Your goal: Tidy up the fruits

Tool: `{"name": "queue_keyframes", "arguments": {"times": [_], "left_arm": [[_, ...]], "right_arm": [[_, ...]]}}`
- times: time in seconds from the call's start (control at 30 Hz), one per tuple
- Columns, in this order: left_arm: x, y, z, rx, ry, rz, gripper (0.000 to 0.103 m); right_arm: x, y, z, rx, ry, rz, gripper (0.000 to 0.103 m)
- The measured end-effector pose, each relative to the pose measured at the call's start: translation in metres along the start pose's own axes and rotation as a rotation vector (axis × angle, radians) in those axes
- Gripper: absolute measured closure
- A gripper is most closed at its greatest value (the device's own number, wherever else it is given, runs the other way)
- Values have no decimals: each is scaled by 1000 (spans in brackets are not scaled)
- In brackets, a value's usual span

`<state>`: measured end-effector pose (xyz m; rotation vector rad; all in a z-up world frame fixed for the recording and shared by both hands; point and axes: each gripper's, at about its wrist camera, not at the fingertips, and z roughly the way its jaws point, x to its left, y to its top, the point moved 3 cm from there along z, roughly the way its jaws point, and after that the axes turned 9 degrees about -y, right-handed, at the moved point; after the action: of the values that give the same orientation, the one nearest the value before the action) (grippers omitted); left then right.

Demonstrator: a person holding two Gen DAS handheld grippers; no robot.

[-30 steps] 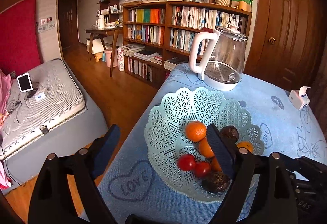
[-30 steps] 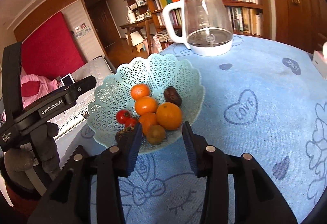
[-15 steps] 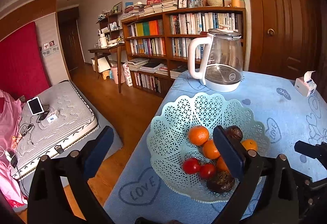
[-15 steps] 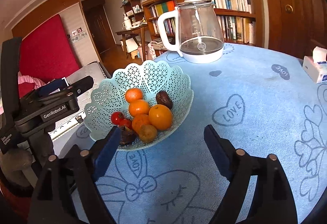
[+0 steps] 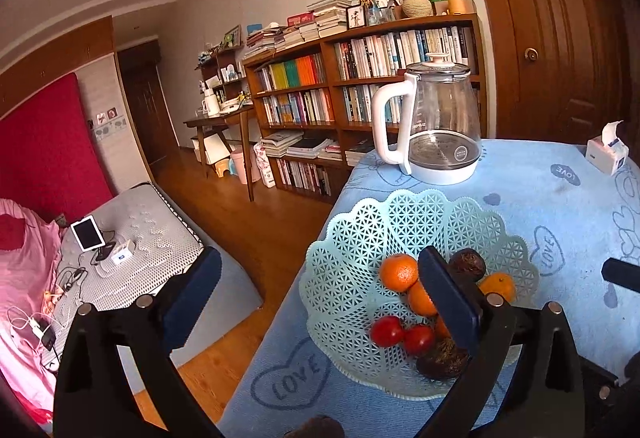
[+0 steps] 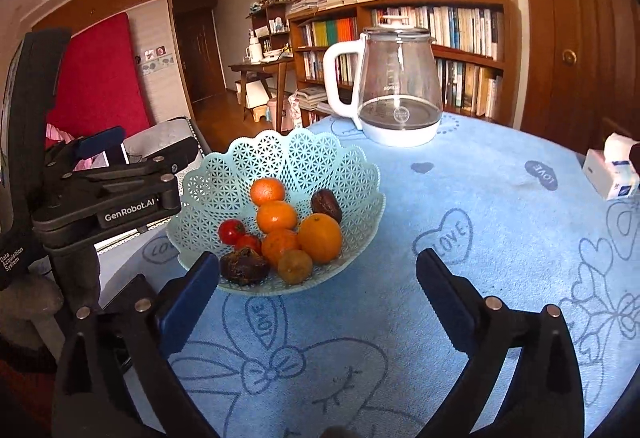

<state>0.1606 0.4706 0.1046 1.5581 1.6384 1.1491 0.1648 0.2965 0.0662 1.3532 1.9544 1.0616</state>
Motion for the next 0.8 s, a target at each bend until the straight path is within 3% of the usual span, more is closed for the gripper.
{"name": "queue_keyframes", "arguments": {"times": [0.37,0.8], "left_arm": [[-16,1,-6,-35,35,105,3],[-21,-2,-6,-31,34,133,3]], "right_arm": [[3,-1,0,6,24,-21,5],[7,-1,2,27,16,-43,5]]}}
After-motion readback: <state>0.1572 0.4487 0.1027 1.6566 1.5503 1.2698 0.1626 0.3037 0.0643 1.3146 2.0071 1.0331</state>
